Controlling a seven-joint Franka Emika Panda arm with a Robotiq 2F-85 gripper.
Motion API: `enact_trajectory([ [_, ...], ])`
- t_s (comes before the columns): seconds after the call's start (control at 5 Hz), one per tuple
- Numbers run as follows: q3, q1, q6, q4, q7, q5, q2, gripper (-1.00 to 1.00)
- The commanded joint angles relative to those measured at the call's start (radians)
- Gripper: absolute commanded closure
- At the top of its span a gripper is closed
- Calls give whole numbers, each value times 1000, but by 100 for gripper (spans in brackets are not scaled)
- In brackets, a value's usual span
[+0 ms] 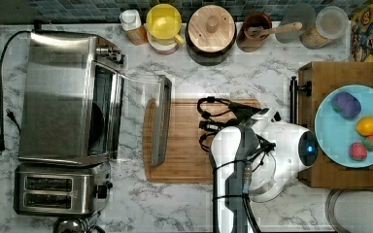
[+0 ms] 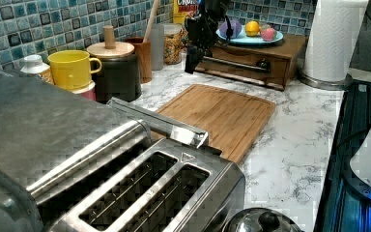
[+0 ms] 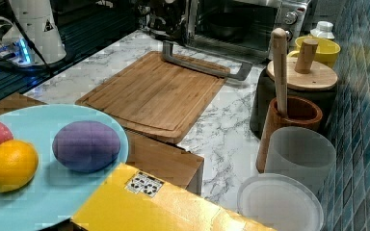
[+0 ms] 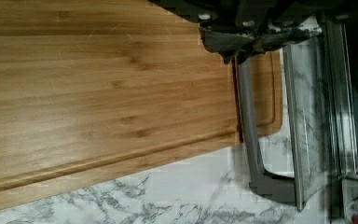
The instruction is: Close the oven.
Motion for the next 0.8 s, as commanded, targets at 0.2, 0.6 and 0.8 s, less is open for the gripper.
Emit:
enact_trajectory([
  [0.2,91,64,28,29,-294,306,118,100],
  [0.6,84,17,72,96,-272,323,238,100],
  [0.8,97,4,-32,127,-326,369,239,100],
])
